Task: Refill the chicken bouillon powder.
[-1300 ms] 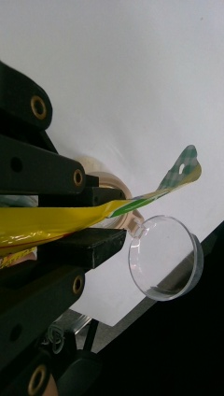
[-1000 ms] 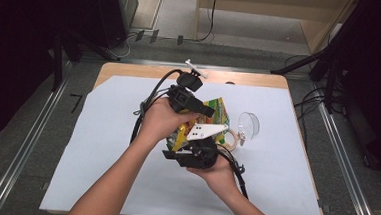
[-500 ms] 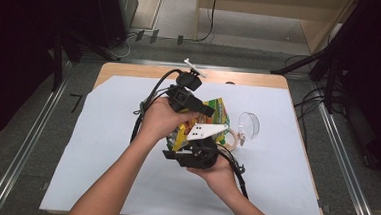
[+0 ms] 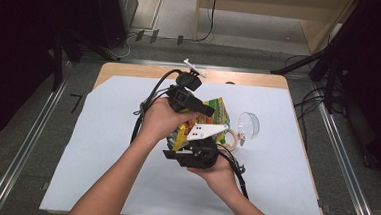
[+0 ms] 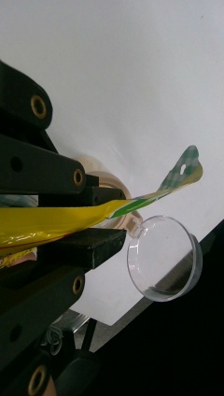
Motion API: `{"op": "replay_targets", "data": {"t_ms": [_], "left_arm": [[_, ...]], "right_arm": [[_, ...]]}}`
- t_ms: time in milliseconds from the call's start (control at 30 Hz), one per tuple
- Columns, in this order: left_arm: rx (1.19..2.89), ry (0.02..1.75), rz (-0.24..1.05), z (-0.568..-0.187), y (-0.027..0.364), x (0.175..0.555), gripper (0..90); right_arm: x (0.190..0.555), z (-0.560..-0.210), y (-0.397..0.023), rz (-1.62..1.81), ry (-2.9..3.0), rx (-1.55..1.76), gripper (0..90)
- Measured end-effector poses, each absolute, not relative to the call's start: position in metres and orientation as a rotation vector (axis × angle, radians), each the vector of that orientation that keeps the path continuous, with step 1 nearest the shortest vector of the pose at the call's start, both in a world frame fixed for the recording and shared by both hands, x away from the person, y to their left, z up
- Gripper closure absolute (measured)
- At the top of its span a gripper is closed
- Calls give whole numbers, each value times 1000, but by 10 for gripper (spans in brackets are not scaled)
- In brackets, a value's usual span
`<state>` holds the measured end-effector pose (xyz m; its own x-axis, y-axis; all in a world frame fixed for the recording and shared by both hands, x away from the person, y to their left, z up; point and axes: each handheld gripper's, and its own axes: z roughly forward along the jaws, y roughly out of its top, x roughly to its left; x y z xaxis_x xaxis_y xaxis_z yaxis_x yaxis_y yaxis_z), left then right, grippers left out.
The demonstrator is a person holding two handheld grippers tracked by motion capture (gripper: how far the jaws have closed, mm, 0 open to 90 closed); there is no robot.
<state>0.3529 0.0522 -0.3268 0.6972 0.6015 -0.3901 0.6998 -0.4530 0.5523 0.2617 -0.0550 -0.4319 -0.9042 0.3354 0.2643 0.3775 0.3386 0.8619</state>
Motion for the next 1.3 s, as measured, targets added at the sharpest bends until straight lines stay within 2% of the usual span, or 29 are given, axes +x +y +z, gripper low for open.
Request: {"op": "replay_targets", "data": {"t_ms": [1300], "left_arm": [[2228, 994, -179, -325, 51, 357, 784]], "right_arm": [[258, -429, -55, -1675, -2502, -708, 704]]}}
